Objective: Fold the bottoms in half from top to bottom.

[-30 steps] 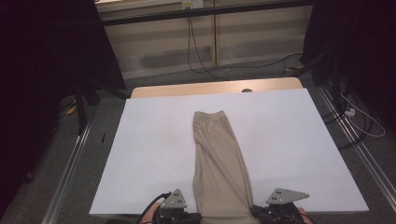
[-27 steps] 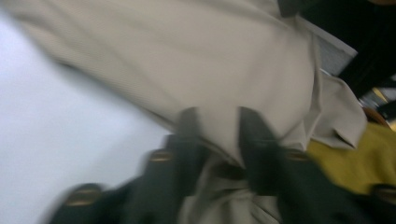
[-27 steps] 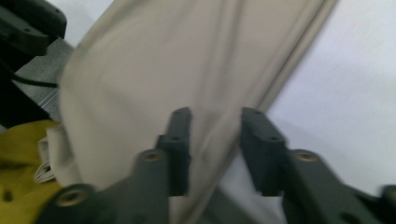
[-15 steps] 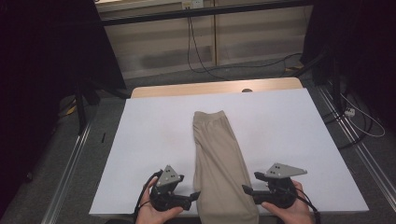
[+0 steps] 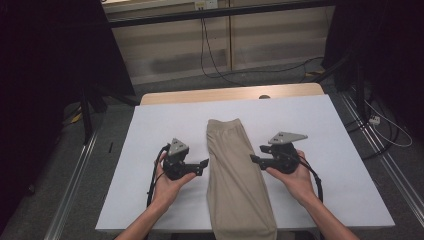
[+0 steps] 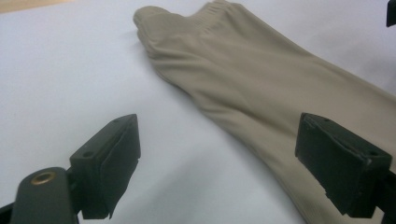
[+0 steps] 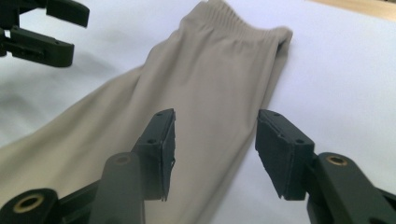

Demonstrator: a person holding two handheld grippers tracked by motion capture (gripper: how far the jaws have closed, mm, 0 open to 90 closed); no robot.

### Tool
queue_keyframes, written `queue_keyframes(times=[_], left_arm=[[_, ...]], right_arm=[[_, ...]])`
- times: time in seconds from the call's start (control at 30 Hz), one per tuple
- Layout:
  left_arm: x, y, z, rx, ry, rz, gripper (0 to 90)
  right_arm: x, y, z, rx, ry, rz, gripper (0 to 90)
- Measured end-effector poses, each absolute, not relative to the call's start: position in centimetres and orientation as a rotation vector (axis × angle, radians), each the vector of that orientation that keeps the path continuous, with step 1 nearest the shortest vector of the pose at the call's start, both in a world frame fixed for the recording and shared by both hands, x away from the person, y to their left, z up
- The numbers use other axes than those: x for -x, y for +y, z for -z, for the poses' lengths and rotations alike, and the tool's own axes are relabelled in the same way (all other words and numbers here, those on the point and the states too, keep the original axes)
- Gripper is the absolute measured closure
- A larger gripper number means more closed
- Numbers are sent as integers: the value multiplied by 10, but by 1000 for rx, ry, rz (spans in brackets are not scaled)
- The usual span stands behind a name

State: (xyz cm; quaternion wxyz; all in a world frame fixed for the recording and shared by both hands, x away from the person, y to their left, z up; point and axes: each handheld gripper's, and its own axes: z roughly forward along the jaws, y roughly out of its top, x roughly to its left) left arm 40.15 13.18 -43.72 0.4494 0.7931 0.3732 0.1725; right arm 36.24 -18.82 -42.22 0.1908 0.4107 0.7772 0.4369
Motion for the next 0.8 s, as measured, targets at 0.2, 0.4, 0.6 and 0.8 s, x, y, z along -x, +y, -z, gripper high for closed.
queue_keyframes(times=[0.2,0.4,0.6,0.8], left_arm=[[-446,119,437,-1985,941,-499,251],[-485,113,446,-1982,1054,-446,446],[-507,102,457,-1967,1076,-386,493],[-521,93,459,-1955,1089,-325,693]], right_arm=[[-408,-181,422,-1187,2181,-1169,643],[-455,-170,425,-1213,2176,-1087,771],[-495,-157,436,-1256,2166,-1059,767],[-515,-154,449,-1314,2160,-1049,726]])
